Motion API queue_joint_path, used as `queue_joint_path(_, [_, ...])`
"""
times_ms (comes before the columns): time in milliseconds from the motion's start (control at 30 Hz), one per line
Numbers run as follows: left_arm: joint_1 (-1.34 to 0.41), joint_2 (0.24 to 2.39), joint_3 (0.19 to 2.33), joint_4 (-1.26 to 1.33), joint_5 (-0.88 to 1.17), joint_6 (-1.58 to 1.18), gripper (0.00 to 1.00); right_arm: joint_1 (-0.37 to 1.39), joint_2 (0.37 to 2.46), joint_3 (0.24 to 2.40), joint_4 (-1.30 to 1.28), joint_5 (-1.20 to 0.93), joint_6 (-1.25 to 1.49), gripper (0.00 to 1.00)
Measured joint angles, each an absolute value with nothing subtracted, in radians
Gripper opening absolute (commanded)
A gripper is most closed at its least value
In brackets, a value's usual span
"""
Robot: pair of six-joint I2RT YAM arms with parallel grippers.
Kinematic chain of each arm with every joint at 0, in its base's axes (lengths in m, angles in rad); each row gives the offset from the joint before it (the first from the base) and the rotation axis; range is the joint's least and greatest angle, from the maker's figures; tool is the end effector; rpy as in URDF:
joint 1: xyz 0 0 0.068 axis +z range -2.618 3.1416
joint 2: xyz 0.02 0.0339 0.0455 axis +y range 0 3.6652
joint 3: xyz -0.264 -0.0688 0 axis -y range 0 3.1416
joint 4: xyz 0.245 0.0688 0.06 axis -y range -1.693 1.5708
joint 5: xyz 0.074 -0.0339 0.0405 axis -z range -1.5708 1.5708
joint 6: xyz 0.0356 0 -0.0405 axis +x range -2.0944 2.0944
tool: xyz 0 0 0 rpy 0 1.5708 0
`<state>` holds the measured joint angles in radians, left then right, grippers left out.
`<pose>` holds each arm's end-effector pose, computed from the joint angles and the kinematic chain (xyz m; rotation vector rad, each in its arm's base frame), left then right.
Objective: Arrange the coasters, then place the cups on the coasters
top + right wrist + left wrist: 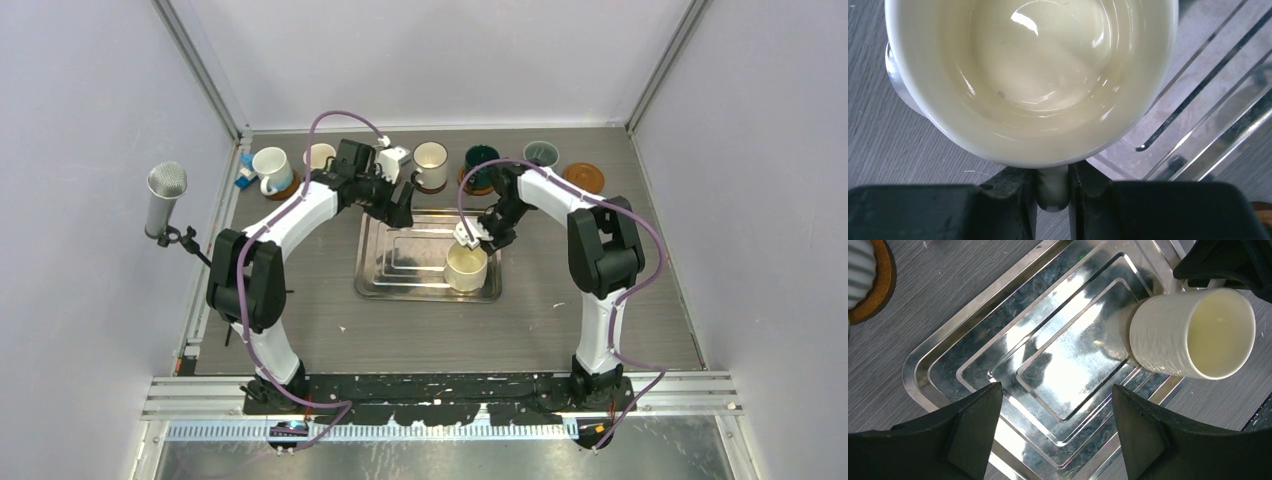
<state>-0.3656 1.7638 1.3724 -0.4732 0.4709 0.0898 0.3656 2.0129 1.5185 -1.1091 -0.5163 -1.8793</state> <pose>0.3572 -0.1540 0.2542 0.7542 2.3077 -0.6972 0.3427 0.1500 0.1838 -2.4786 1.2055 0.5600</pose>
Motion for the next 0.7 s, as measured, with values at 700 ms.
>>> queue_joint_path(700, [-0.351, 1.765, 1.374, -0.418, 0.429, 0.112, 1.00, 0.277, 1.700, 1.353, -0.781, -0.578, -0.965, 0.00])
